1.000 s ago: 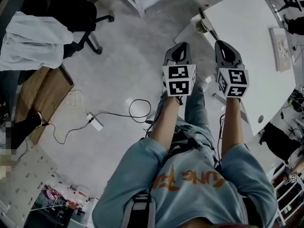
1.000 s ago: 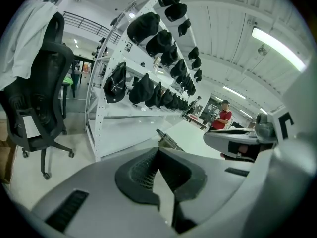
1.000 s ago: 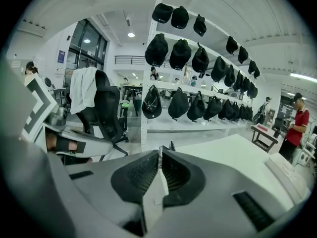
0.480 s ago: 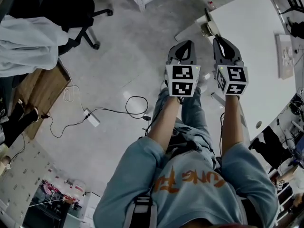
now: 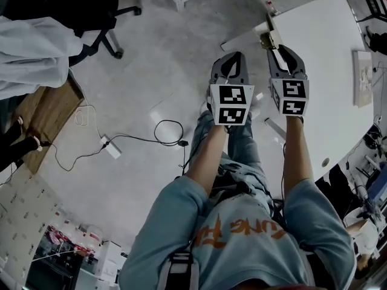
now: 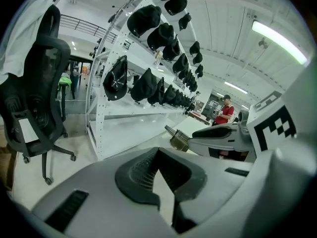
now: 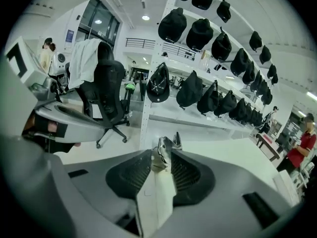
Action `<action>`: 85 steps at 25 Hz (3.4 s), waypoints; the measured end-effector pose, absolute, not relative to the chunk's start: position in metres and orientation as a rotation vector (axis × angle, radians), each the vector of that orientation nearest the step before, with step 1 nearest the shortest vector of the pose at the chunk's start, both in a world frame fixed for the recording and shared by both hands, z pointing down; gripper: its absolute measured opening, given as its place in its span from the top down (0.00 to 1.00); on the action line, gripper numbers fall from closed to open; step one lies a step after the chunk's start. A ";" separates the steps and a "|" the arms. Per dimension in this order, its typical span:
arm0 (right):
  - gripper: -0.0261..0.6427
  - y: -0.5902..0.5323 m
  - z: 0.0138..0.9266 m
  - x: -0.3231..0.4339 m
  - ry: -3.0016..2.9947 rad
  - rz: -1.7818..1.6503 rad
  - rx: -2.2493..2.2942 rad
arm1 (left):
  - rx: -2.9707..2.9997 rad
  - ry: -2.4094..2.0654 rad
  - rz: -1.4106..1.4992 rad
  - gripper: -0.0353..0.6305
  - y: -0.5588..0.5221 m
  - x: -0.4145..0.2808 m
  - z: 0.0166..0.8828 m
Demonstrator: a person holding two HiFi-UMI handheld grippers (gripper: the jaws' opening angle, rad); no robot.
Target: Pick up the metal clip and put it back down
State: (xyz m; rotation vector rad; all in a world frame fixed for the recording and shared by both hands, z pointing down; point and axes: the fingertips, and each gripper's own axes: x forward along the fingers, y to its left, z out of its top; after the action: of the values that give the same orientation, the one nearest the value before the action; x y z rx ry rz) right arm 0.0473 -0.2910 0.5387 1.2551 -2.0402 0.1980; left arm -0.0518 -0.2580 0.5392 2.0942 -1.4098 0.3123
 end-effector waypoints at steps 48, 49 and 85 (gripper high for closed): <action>0.91 -0.228 0.469 0.183 -1.927 0.429 1.854 | 2.256 -1.242 0.369 0.93 -0.208 0.028 0.509; 0.91 -0.223 0.468 0.188 -1.917 0.434 1.870 | 2.264 -1.232 0.373 0.93 -0.207 0.032 0.508; 0.91 -0.003 0.477 0.389 -1.377 0.681 2.455 | 2.608 -0.627 0.541 0.93 -0.108 0.250 0.481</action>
State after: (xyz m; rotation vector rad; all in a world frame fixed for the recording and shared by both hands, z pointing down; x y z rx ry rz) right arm 0.3894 -0.0033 0.4769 2.4547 -1.3774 0.6812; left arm 0.2499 -0.1081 0.4808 2.6075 -0.6274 0.5412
